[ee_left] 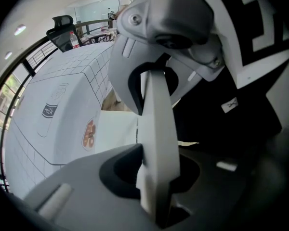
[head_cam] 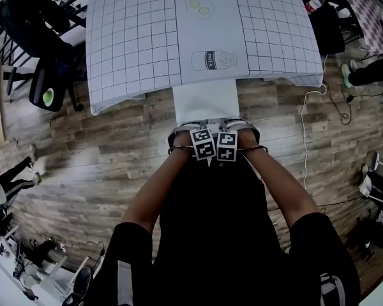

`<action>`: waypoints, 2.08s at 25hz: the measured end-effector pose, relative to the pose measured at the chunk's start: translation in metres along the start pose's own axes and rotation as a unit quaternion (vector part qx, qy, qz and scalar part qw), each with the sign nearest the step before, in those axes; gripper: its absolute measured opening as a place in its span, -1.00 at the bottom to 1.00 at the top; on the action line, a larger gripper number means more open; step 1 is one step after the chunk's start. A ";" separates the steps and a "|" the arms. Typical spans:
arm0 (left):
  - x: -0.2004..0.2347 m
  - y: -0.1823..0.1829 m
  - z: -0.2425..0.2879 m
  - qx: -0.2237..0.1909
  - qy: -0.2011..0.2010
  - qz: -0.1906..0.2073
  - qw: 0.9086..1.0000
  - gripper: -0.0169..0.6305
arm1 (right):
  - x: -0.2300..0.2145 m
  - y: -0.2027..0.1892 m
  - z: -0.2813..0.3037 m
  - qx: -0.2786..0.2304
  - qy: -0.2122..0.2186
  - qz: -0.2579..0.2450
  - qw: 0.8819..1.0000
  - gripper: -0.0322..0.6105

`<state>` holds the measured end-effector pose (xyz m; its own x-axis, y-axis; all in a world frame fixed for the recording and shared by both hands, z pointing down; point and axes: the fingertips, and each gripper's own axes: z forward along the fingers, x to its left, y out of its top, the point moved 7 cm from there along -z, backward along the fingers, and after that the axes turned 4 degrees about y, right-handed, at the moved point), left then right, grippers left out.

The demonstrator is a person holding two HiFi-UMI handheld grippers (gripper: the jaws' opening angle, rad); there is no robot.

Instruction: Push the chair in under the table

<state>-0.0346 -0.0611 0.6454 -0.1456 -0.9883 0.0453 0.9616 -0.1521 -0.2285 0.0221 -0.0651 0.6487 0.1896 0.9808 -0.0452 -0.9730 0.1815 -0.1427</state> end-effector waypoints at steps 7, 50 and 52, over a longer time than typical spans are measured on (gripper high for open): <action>0.027 0.007 0.003 0.003 0.001 -0.018 1.000 -0.67 | -0.027 -0.010 0.001 -0.004 0.001 -0.013 1.000 -0.67; 0.189 0.017 -0.006 0.021 0.014 -0.030 0.999 -0.68 | -0.193 -0.022 -0.012 -0.013 0.003 -0.038 0.999 -0.67; 0.192 0.017 -0.006 0.022 0.015 -0.028 0.999 -0.68 | -0.196 -0.022 -0.012 -0.012 0.003 -0.037 0.999 -0.67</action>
<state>-0.0479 -0.2532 0.6447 -0.2057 -0.9782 0.0283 0.9608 -0.2073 -0.1840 0.0080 -0.2618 0.6491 0.2623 0.9642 -0.0397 -0.9528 0.2523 -0.1688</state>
